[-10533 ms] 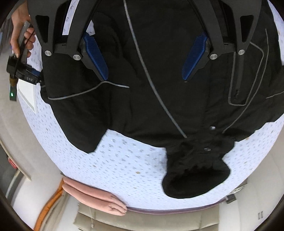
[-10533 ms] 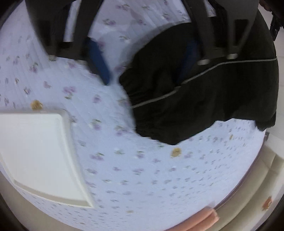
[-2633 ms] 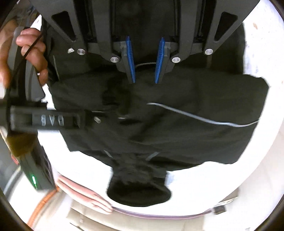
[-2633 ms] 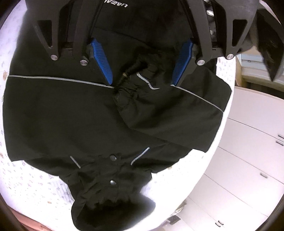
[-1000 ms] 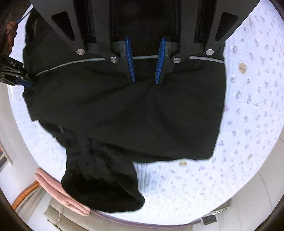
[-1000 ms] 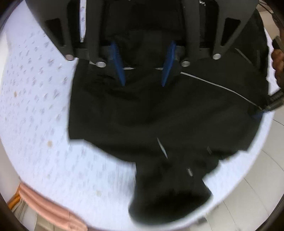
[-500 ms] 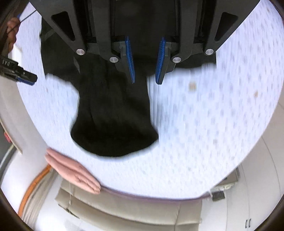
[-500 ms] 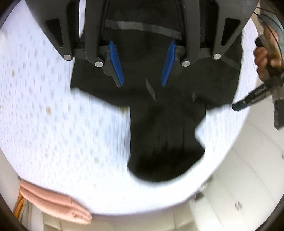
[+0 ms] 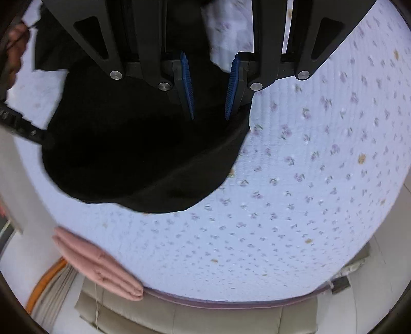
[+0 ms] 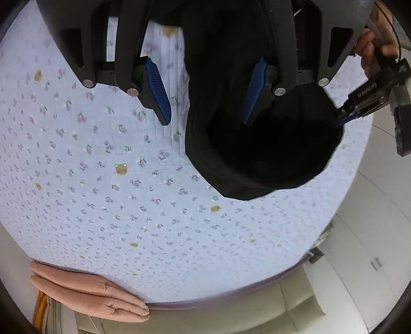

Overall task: Fold large clothes
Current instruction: 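Grasp the hood with both tools and lift it off the bed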

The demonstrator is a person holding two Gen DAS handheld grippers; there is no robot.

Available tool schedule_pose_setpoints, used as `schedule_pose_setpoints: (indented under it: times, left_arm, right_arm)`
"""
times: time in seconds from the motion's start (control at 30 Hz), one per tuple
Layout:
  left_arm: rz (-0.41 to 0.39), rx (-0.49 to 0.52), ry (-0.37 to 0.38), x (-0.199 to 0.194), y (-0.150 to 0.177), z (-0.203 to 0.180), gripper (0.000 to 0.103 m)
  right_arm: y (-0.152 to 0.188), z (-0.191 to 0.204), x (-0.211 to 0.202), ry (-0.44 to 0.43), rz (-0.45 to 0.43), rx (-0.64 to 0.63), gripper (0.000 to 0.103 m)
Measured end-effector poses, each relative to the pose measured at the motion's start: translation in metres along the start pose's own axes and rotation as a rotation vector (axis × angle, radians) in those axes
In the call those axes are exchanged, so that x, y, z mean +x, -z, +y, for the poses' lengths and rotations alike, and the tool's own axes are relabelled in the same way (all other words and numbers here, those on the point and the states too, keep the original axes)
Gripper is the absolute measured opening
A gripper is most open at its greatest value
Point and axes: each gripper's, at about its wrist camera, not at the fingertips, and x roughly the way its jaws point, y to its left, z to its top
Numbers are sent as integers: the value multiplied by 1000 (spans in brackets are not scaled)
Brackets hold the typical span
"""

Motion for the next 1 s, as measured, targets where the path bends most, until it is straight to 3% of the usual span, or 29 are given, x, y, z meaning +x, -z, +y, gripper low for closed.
schedule_pose_setpoints:
  times: [0.17, 0.23, 0.27, 0.33, 0.47, 0.57, 0.67, 0.73, 0.87, 0.93, 1.0]
  left_arm:
    - [-14, 1, -17, 12, -6, 1, 24]
    - [-40, 3, -33, 10, -5, 1, 12]
    - [-71, 5, -64, 4, -2, 3, 4]
    - [-118, -31, -72, -13, 4, 13, 0]
    - [-210, -141, 27, -43, 15, 39, 0]
    - [-138, -114, -21, -18, 22, 39, 0]
    - [-12, -213, 48, 20, 36, 62, 1]
    - [9, -224, 90, 30, 43, 67, 1]
    - [-4, -197, 153, 12, 50, 75, 2]
    - [-26, -143, 126, -7, 53, 73, 2]
    - [-64, -97, 93, -33, 55, 71, 2]
  right_arm:
    - [-2, 0, 31, 18, 39, -22, 58]
    - [-1, 4, 35, 40, 31, -37, 23]
    - [0, 5, 33, 62, 16, -45, 18]
    - [3, 1, 18, 61, -34, -30, 11]
    - [17, -16, -20, -11, -111, 10, 10]
    - [28, -16, -3, 16, -55, -41, 10]
    - [33, -36, 32, 58, 30, -13, 10]
    - [38, -55, 62, 16, 108, 39, 11]
    - [38, -68, 66, -37, 116, 70, 13]
    - [37, -66, 58, -23, 121, 37, 27]
    - [37, -62, 42, -8, 118, 1, 33]
